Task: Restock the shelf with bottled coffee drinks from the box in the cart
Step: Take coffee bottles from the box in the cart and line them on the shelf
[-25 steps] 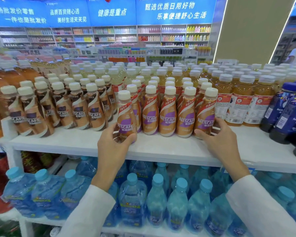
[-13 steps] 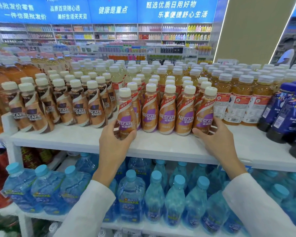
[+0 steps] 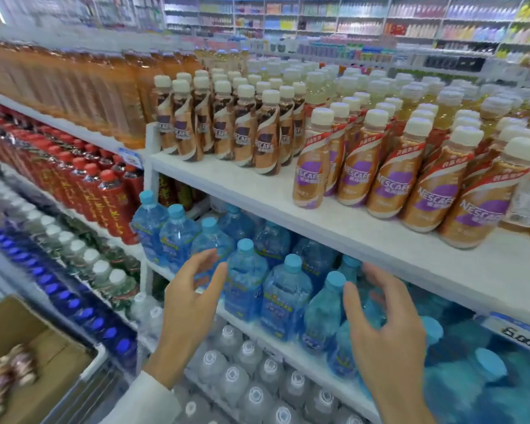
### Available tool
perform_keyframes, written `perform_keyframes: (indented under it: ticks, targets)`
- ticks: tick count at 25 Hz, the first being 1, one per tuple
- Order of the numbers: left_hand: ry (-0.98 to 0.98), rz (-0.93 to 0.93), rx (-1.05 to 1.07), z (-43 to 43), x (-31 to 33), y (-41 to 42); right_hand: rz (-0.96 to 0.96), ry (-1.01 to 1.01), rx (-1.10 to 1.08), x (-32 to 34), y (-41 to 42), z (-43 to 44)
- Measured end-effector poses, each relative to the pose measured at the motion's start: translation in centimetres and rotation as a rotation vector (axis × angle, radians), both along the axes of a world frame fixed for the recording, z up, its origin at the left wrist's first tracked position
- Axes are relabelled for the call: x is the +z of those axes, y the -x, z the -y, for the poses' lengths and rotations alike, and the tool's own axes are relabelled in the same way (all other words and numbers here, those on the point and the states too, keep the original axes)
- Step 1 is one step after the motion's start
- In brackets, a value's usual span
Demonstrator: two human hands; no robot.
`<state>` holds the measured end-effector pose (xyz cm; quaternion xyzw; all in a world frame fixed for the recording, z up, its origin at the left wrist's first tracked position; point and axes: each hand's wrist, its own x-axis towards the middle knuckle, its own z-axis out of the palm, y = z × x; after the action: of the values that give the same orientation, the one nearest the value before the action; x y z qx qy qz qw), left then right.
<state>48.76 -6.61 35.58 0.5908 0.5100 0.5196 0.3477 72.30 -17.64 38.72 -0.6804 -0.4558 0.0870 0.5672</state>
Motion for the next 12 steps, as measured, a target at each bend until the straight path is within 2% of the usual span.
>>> perform_keyframes:
  ticks: [5,6,9,12]
  targets:
    - [0.227,0.014,0.242,6.3,-6.1,11.3,0.06,0.093,0.228,-6.2,10.2,-0.6]
    - [0.257,0.031,0.297,7.6,-7.2,14.0,0.063,0.164,0.287,-7.5,12.3,-1.0]
    - [0.309,0.078,0.433,11.0,-9.8,21.0,0.041,0.56,0.608,-11.1,18.3,-1.9]
    - [0.353,0.127,0.566,14.2,-12.0,28.0,0.015,0.699,0.74,-13.9,25.4,-2.9]
